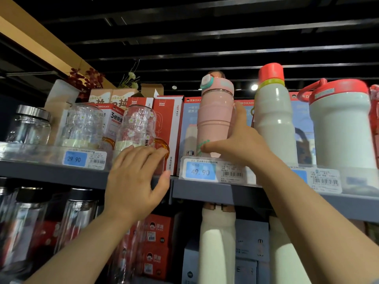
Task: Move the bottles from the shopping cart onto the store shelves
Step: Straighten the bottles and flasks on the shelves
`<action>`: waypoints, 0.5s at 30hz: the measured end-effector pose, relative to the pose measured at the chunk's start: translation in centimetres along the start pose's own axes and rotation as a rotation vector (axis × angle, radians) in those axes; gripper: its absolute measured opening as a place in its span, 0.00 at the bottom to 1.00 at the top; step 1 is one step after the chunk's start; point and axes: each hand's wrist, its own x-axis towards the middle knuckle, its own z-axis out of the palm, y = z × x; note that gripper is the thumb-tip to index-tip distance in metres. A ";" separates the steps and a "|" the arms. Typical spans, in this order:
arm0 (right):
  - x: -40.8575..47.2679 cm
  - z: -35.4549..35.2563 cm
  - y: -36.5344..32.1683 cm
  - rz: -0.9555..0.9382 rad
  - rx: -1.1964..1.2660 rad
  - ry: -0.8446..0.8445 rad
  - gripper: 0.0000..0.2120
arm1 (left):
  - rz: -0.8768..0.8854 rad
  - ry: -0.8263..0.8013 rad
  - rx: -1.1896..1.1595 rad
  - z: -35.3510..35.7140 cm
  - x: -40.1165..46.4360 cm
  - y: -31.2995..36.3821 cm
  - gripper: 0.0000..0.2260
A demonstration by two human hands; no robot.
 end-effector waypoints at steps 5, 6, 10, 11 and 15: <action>-0.2 -0.2 -0.3 0.031 0.016 -0.039 0.55 | -0.009 -0.008 0.013 0.0 0.0 0.1 0.20; -0.2 0.1 -0.4 0.028 -0.035 -0.031 0.56 | -0.010 -0.008 0.014 0.0 0.0 0.1 0.20; 0.1 0.9 -0.3 0.056 -0.145 0.001 0.62 | -0.007 0.005 0.002 0.0 0.0 0.1 0.20; 0.2 0.7 -0.2 0.050 -0.116 0.003 0.62 | -0.006 0.008 0.001 0.0 0.0 0.1 0.20; 0.2 -0.1 0.2 0.058 0.040 -0.035 0.58 | -0.008 0.003 0.010 0.1 0.0 0.2 0.21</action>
